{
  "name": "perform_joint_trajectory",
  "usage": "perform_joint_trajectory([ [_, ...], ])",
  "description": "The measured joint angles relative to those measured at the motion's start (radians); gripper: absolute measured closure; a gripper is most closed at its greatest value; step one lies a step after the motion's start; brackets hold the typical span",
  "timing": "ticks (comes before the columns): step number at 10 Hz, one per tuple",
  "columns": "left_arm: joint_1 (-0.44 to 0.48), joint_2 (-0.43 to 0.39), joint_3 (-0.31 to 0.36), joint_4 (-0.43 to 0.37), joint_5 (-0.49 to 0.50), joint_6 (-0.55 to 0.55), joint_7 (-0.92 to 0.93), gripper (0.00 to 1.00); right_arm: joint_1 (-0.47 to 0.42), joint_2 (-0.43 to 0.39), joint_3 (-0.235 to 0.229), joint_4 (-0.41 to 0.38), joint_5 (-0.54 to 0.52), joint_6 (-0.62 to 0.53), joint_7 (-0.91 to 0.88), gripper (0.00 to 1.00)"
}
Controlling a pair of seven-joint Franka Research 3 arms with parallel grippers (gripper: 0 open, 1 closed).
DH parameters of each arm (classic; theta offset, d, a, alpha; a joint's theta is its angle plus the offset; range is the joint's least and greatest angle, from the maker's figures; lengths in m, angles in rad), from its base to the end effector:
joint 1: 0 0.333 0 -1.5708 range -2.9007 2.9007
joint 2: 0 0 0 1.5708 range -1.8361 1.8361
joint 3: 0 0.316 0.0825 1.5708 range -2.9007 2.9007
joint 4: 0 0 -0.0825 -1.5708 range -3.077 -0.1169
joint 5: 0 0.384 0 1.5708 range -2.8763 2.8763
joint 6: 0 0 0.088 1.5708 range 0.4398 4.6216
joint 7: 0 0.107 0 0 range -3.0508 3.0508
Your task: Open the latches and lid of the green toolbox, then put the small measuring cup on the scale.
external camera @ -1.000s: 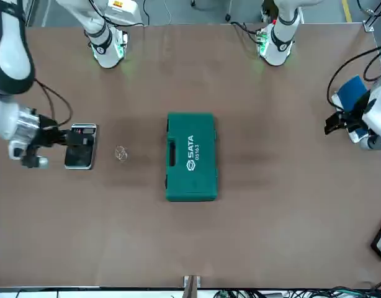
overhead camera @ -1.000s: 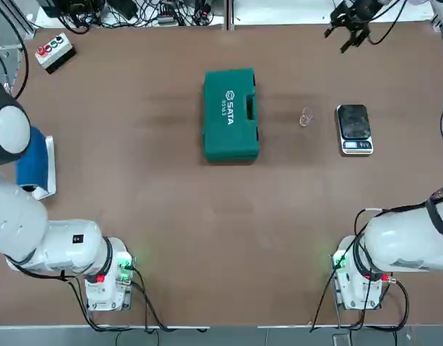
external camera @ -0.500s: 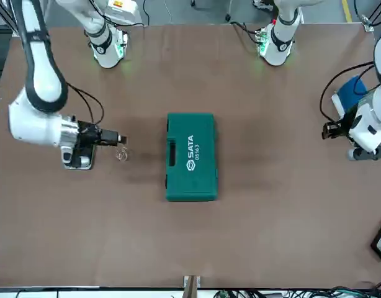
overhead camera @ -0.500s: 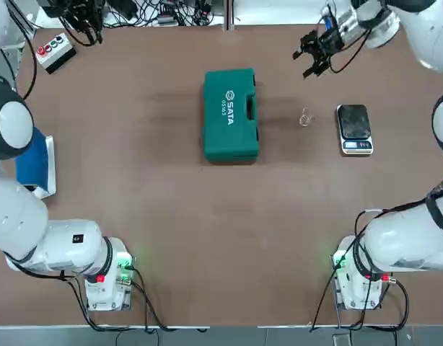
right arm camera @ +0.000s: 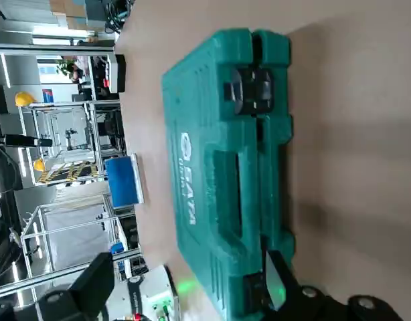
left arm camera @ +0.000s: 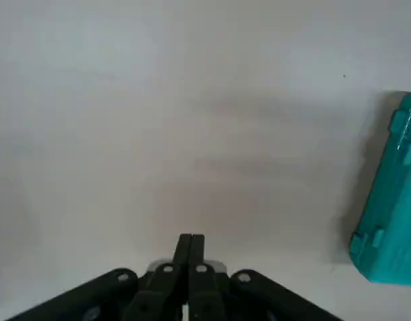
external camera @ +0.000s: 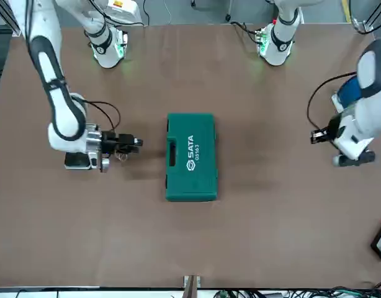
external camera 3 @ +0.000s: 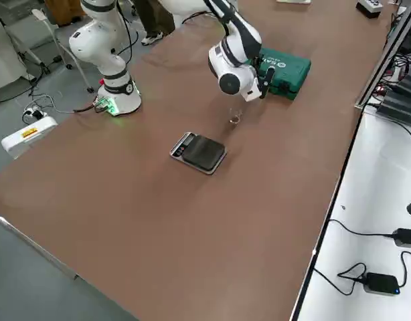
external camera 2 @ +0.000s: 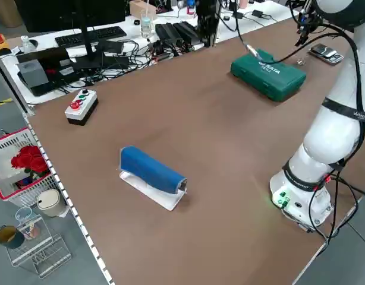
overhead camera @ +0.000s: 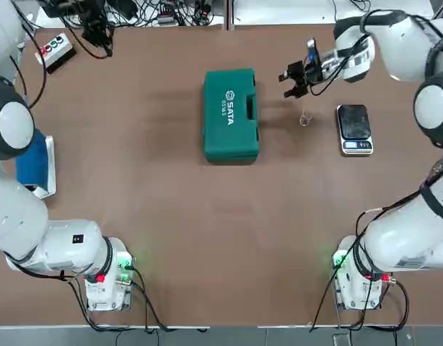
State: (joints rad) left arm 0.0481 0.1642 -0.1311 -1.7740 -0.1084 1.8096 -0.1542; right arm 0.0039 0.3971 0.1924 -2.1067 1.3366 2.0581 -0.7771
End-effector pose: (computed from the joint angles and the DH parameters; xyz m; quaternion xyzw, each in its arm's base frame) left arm 0.5921 -0.0546 0.4544 0.9947 0.0518 -0.0705 0.0544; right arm 0.5401 0.1598 0.2308 -0.8463 0.0062 0.0311 0.5317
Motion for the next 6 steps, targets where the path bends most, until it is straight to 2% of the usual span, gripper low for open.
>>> perform_joint_trajectory([
  [1,-0.001,-0.007,-0.021,-0.062,-0.015,0.059,0.0,0.99,0.019,0.026,0.014,0.0,0.039,0.032,-0.032,0.0],
  [2,-0.003,-0.013,-0.032,-0.099,-0.035,0.088,0.0,0.99,0.025,0.049,0.047,0.0,0.078,0.076,-0.068,0.0],
  [4,-0.004,-0.025,-0.036,-0.128,-0.076,0.116,-0.001,0.99,0.03,0.081,0.109,0.002,0.118,0.154,-0.102,0.0],
  [6,-0.006,-0.03,-0.039,-0.182,-0.172,0.228,0.003,0.99,0.035,0.095,0.125,0.003,0.126,0.181,-0.114,0.0],
])
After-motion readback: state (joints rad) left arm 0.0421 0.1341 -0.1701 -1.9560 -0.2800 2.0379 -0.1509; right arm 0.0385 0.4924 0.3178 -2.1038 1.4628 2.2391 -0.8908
